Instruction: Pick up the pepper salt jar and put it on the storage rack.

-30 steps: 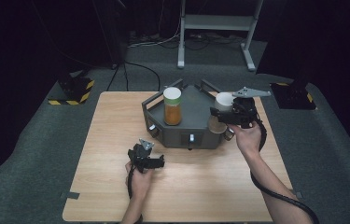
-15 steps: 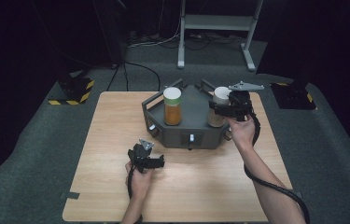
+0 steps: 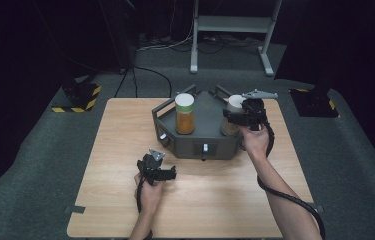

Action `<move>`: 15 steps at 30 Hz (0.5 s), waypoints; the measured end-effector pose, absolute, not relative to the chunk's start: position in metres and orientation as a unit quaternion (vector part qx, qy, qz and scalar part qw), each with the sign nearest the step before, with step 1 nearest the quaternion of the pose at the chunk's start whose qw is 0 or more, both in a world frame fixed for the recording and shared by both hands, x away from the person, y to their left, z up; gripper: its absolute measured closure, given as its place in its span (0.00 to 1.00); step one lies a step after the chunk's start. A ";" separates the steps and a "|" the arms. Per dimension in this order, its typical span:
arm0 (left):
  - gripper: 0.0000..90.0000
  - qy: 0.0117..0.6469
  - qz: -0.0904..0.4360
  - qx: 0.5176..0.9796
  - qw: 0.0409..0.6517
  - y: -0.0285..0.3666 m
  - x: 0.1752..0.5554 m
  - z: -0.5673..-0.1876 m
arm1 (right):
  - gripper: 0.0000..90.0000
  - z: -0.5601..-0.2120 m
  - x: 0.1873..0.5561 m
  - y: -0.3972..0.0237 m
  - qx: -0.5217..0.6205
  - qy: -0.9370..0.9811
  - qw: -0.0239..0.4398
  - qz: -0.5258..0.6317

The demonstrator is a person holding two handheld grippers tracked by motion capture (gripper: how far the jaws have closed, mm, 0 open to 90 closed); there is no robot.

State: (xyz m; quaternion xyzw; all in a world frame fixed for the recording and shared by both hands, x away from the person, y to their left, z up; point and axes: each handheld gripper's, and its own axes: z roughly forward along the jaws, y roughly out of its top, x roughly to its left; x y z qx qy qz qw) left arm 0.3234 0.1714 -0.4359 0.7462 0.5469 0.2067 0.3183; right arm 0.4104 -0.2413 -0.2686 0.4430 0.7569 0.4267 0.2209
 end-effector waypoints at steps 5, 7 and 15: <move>0.04 0.547 0.207 0.746 0.318 0.171 0.323 -0.436 | 0.39 -0.272 0.407 -0.240 0.429 0.763 0.229 0.425; 0.04 0.547 0.207 0.746 0.318 0.171 0.323 -0.436 | 0.39 -0.272 0.405 -0.237 0.426 0.766 0.234 0.421; 0.04 0.547 0.207 0.747 0.318 0.171 0.323 -0.436 | 0.38 -0.274 0.403 -0.237 0.423 0.766 0.237 0.422</move>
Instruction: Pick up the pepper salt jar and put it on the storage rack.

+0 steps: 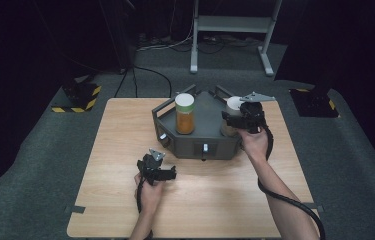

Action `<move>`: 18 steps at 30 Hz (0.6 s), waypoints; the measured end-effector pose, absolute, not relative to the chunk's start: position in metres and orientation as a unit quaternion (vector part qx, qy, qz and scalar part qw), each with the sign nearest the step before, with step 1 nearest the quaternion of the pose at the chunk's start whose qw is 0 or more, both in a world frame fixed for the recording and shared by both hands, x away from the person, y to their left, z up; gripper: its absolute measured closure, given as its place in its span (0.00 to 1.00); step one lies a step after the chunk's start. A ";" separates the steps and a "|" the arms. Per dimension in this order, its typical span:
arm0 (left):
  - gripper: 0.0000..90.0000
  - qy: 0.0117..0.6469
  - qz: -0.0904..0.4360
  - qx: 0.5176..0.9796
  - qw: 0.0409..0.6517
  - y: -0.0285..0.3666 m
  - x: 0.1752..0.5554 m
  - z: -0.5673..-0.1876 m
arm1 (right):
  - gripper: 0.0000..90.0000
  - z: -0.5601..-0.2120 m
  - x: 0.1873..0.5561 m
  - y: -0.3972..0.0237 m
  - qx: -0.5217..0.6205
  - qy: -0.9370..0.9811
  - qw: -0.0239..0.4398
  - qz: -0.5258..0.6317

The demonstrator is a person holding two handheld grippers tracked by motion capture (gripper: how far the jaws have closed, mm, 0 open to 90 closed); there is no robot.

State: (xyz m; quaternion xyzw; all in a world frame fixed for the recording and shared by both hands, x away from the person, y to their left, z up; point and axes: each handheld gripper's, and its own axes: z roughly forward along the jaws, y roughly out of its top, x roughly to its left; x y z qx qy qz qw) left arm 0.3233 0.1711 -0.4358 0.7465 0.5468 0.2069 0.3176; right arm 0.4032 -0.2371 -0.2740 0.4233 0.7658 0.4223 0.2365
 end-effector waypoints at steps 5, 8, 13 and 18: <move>0.04 0.547 0.207 0.746 0.318 0.171 0.323 -0.436 | 0.38 -0.273 0.404 -0.237 0.423 0.767 0.235 0.421; 0.04 0.547 0.207 0.746 0.318 0.171 0.323 -0.436 | 0.38 -0.271 0.405 -0.237 0.421 0.770 0.233 0.418; 0.04 0.547 0.207 0.746 0.318 0.171 0.323 -0.436 | 0.38 -0.272 0.404 -0.238 0.422 0.770 0.233 0.419; 0.04 0.547 0.207 0.746 0.318 0.171 0.323 -0.436 | 0.38 -0.272 0.404 -0.238 0.423 0.768 0.233 0.420</move>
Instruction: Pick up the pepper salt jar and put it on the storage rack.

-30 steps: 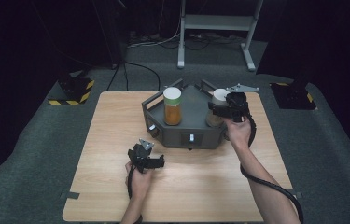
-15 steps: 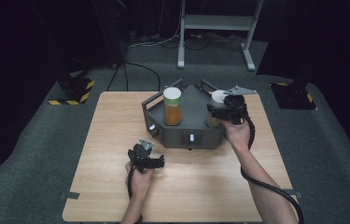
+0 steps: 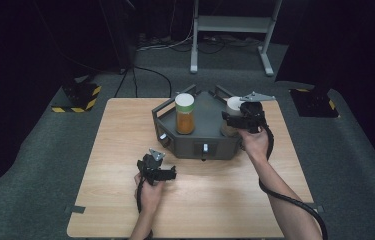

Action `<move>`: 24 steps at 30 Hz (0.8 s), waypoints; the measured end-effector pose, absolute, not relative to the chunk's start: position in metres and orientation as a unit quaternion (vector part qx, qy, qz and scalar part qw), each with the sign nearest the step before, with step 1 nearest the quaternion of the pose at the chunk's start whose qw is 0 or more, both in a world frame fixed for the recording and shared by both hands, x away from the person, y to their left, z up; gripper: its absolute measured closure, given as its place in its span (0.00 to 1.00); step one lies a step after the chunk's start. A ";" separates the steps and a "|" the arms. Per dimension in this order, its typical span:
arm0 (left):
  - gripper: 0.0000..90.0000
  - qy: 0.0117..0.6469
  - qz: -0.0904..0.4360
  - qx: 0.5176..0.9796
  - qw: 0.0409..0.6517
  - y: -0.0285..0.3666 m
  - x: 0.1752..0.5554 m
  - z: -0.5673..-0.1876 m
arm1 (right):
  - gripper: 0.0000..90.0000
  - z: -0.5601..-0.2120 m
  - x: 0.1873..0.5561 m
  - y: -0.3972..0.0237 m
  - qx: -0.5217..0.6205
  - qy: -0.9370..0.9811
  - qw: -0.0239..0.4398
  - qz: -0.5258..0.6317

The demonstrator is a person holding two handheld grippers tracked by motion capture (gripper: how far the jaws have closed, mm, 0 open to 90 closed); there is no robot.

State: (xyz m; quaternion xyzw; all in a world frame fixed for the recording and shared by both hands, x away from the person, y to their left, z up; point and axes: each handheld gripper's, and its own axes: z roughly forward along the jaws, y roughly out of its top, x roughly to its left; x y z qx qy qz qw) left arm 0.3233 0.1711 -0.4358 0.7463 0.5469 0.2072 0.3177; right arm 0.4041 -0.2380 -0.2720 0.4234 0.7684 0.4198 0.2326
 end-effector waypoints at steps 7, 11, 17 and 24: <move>0.04 0.547 0.207 0.746 0.318 0.171 0.323 -0.436 | 0.37 -0.273 0.403 -0.239 0.424 0.767 0.232 0.421; 0.04 0.547 0.207 0.746 0.318 0.171 0.323 -0.436 | 0.37 -0.272 0.403 -0.239 0.423 0.769 0.231 0.420; 0.04 0.547 0.207 0.746 0.318 0.171 0.323 -0.436 | 0.23 -0.274 0.405 -0.241 0.427 0.769 0.225 0.419; 0.04 0.547 0.207 0.746 0.318 0.171 0.323 -0.436 | 0.11 -0.277 0.406 -0.250 0.432 0.762 0.215 0.431</move>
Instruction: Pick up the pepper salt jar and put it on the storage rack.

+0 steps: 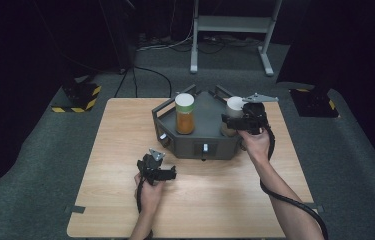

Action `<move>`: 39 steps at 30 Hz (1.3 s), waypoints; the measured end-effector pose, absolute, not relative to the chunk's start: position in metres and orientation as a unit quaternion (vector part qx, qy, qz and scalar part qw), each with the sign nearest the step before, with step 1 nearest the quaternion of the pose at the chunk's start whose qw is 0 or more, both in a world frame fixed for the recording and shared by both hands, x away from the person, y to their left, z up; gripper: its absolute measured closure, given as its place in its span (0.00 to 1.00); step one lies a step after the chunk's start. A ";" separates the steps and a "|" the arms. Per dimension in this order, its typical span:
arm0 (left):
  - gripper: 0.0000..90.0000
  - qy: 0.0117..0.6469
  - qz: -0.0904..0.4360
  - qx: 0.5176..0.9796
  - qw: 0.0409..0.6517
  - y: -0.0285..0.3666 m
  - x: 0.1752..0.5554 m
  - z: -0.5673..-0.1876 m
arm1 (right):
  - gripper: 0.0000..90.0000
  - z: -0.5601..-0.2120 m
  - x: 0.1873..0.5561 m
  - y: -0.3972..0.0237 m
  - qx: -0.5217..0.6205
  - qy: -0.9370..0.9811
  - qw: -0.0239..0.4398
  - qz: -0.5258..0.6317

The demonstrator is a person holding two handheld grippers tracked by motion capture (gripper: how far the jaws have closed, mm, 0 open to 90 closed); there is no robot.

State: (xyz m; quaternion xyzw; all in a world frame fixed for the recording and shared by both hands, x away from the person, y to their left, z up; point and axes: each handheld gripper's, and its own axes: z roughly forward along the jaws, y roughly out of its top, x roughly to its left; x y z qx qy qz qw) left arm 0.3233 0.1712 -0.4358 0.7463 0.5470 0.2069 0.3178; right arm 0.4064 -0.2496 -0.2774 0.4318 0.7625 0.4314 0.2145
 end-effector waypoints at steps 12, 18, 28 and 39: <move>0.04 0.547 0.207 0.746 0.318 0.171 0.323 -0.436 | 0.07 -0.280 0.406 -0.261 0.422 0.765 0.201 0.443; 0.04 0.547 0.207 0.746 0.318 0.171 0.323 -0.436 | 0.07 -0.281 0.402 -0.262 0.420 0.764 0.204 0.446; 0.04 0.547 0.207 0.746 0.318 0.171 0.323 -0.436 | 0.08 -0.282 0.397 -0.266 0.417 0.763 0.205 0.449; 0.04 0.547 0.207 0.746 0.318 0.171 0.323 -0.436 | 0.09 -0.286 0.391 -0.275 0.417 0.764 0.204 0.448</move>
